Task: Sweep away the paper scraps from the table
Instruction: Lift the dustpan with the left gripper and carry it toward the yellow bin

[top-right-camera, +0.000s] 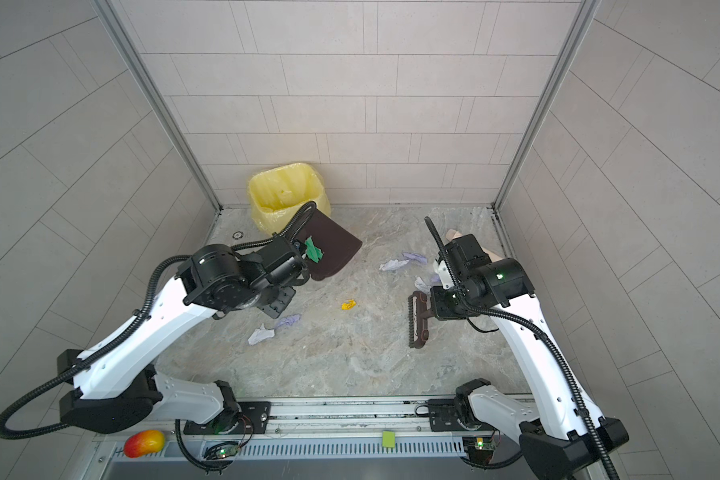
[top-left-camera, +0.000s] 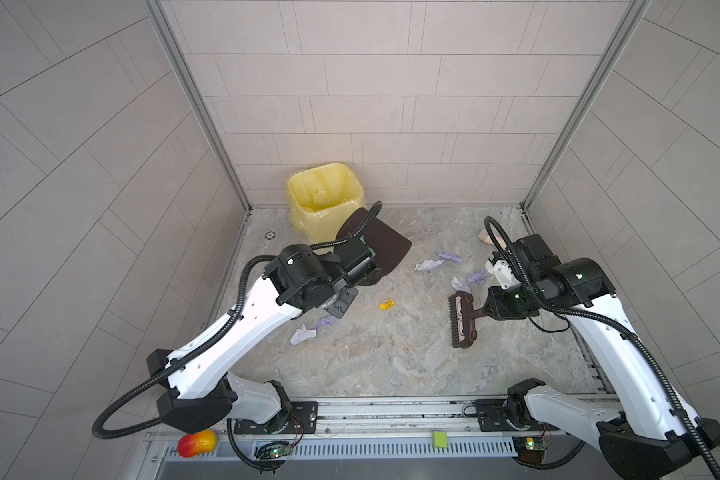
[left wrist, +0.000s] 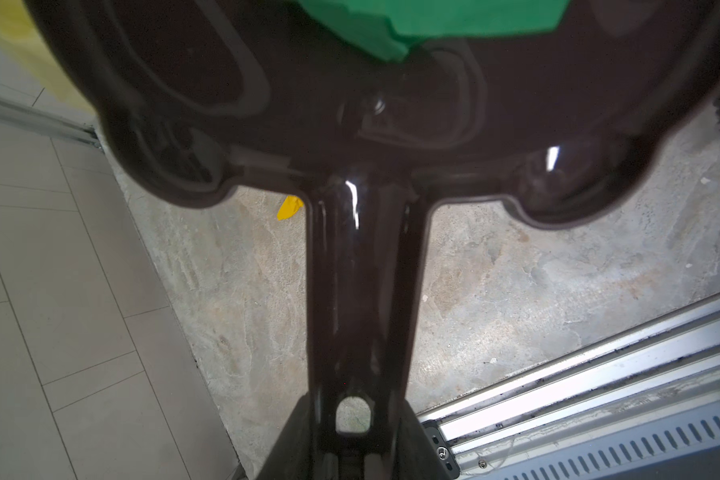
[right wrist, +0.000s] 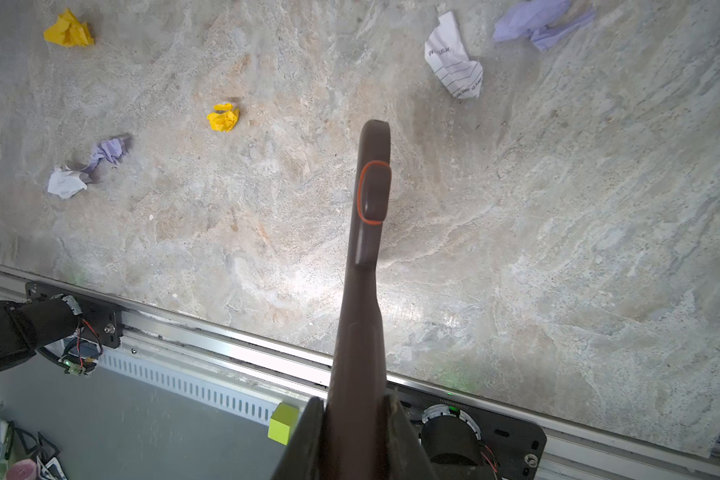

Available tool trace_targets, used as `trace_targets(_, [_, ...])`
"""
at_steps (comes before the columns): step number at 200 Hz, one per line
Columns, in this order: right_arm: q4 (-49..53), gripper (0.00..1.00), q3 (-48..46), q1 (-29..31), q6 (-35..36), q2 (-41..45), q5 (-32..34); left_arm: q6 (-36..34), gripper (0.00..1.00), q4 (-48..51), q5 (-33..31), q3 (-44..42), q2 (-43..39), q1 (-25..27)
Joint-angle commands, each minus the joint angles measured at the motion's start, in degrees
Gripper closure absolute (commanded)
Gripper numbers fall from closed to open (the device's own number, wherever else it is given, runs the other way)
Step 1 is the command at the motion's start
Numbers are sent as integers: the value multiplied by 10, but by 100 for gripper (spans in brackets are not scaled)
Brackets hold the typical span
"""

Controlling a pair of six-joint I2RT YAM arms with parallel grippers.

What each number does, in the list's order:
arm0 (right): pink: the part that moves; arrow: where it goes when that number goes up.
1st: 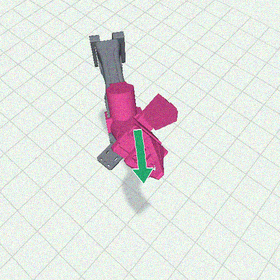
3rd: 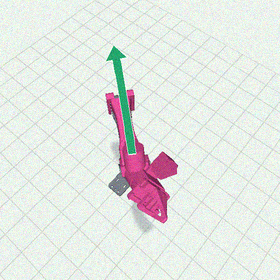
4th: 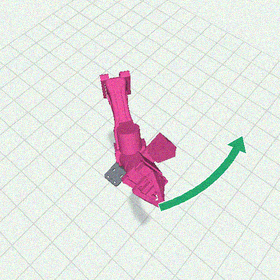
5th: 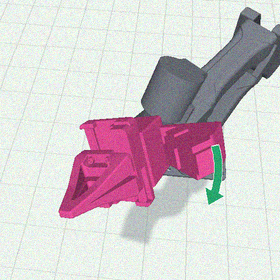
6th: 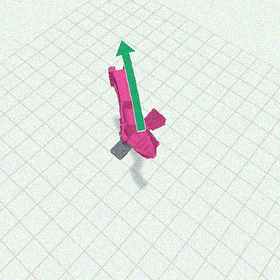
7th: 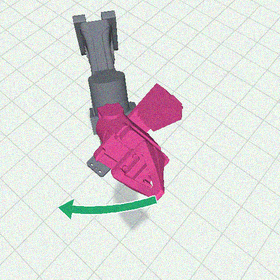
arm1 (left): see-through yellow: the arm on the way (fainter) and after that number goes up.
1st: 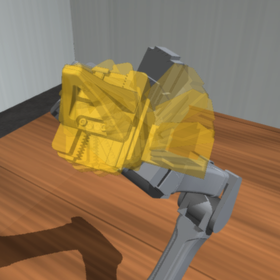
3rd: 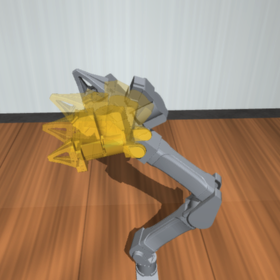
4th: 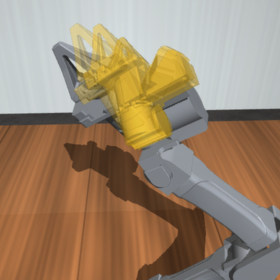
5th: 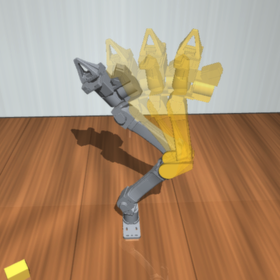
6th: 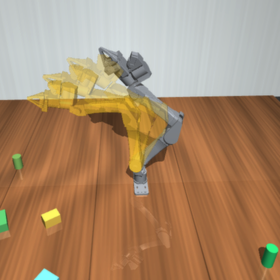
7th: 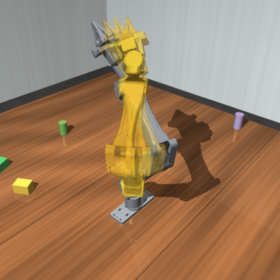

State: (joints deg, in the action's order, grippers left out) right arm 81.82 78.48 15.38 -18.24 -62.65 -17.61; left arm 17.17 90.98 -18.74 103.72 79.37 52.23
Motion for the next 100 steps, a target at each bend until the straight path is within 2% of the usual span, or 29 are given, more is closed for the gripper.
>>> trace_targets(1, [-13,100,3,-5,12,3,-12,10,100,55,-17,38,13,-30])
trace_targets(44, [-25,100,-9,-10,17,3,-30,-9,100,82,-20,137,47,-95])
trace_targets(100, [-27,100,-11,-24,30,-3,-52,-5,100,74,-23,145,52,-209])
